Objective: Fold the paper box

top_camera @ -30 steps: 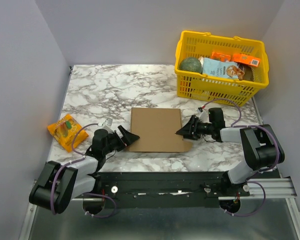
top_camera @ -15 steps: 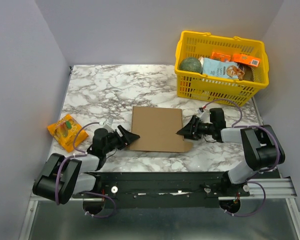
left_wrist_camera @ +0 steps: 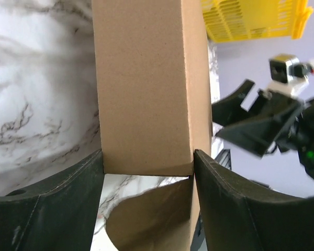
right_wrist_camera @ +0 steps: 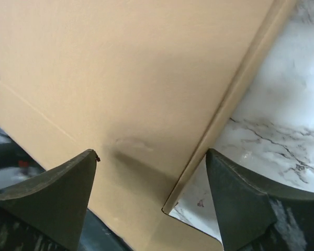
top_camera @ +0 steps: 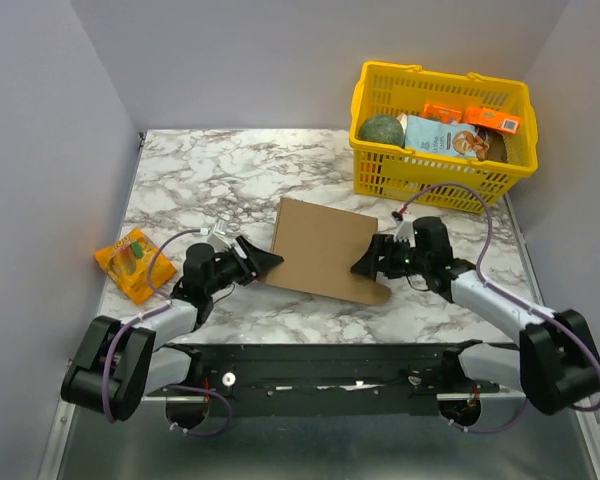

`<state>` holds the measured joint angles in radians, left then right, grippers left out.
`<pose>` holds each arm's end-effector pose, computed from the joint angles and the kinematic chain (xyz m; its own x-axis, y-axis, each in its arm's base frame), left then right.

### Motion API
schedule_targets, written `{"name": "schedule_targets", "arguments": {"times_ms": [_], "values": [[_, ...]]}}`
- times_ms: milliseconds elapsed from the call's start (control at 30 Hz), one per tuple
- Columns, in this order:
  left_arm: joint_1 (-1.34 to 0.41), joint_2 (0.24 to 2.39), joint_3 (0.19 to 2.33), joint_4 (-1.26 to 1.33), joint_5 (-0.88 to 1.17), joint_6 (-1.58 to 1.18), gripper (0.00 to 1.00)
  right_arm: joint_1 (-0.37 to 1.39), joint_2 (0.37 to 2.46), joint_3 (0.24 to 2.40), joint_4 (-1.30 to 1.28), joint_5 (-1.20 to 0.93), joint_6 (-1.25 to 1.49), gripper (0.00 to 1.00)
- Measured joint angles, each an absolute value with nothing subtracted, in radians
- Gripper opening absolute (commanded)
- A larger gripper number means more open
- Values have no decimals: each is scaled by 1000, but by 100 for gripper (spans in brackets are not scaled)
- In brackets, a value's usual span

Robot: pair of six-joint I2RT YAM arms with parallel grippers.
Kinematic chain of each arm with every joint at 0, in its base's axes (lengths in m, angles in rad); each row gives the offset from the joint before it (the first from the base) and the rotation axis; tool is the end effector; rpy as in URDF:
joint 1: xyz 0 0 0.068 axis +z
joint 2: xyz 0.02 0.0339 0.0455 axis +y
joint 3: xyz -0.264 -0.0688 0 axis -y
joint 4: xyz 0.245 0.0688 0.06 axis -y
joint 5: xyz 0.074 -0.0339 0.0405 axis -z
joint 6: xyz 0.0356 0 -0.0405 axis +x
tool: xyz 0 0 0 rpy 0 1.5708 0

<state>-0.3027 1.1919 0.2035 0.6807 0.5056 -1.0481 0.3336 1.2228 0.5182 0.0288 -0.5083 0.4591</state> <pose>0.1929 -0.0783 0.1553 -0.7521 -0.5593 -0.3487 0.0997 0.4264 -0.8990 0.2187 0.0941 0.1830 -0.8156 0.1271 -0.5645 -0.3162 0.7192 0.6187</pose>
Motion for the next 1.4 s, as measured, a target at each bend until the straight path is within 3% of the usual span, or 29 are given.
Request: {"name": "schedule_targets", "arguments": {"times_ms": [433,667,1100,1400], "values": [[-272,1093,273,482,502,-1053,38,828,997,520,-49,181,180,97],[-296,1079,327,339,538,-1037,38,1120,1026,603,123,217,-14,100],[-234,1063,390,164,634,-1034,38,1339,1330,723,195,443,-204,100],[-208,1047,393,101,690,-1087,35,1365,1462,760,249,627,-276,100]]}}
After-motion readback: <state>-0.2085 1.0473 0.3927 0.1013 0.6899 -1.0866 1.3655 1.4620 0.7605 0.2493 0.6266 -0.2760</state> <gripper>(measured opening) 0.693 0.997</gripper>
